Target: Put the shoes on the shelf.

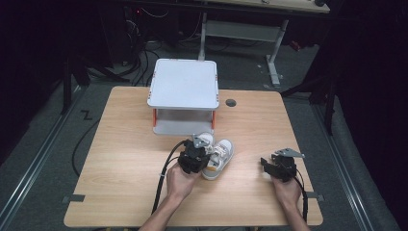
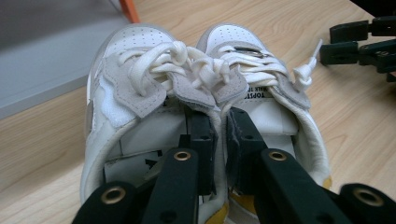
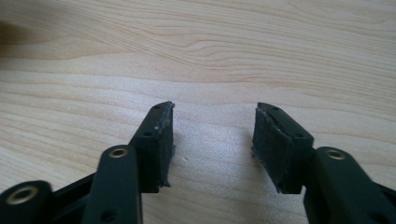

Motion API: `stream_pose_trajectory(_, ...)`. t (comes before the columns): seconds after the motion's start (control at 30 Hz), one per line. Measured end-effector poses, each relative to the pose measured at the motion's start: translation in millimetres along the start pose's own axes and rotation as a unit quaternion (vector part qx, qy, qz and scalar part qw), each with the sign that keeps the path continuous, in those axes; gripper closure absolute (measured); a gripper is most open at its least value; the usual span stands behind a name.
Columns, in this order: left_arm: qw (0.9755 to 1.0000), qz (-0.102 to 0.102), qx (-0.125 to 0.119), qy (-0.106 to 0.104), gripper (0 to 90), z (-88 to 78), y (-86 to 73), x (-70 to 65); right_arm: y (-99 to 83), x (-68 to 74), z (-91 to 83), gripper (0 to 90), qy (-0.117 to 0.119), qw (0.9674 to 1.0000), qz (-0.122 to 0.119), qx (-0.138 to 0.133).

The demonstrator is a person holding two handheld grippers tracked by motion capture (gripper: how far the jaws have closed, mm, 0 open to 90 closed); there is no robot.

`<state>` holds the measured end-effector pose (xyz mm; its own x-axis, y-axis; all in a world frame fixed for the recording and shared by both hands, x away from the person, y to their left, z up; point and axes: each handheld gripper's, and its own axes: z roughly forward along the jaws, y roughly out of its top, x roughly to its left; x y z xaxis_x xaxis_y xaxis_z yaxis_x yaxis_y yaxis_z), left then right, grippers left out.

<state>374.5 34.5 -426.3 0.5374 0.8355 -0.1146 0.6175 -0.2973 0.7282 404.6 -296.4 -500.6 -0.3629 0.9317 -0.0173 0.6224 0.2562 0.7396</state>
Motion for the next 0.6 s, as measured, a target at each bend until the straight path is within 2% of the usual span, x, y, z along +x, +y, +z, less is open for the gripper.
stream_pose_trajectory(0.03, 1.0000, -0.002, -0.001, 0.002, 82.0, -0.8, -0.3, 2.6, 0.0, 0.0, 0.0, 50.2, 0.000, 1.0000, 0.000, 0.000)
stream_pose_trajectory(0.07, 1.0000, -0.004, -0.002, 0.002, 82.0, -1.4, -0.6, 5.5, -0.1, 0.9, -0.2, 55.4, 0.003, 1.0000, -0.004, -0.002)
stream_pose_trajectory(0.2, 0.9997, -0.021, -0.004, 0.010, 81.9, -1.9, -1.5, 20.5, 0.1, 2.7, -0.2, 62.4, 0.007, 0.9999, -0.008, -0.005)
stream_pose_trajectory(0.37, 0.9993, -0.027, -0.006, 0.024, 81.9, 0.2, -1.9, 32.2, 0.6, 4.3, 0.1, 64.7, 0.015, 0.9999, -0.005, -0.005)
stream_pose_trajectory(0.4, 0.9990, -0.033, -0.008, 0.030, 81.9, 1.0, -2.0, 38.5, 1.7, 6.3, 0.2, 65.0, 0.023, 0.9997, -0.005, -0.002)
stream_pose_trajectory(0.5, 0.9985, -0.034, -0.008, 0.042, 81.9, 2.9, 0.3, 46.2, 5.5, 11.6, 0.2, 66.1, 0.037, 0.9993, -0.011, 0.000)
stream_pose_trajectory(0.57, 0.9984, -0.032, -0.011, 0.046, 81.9, 3.5, 1.3, 48.7, 7.3, 13.6, -0.1, 66.3, 0.042, 0.9990, -0.012, -0.002)
stream_pose_trajectory(0.6, 0.9980, -0.033, -0.017, 0.051, 81.9, 3.9, 1.8, 51.1, 11.5, 17.5, -0.8, 66.0, 0.054, 0.9984, -0.013, -0.010)
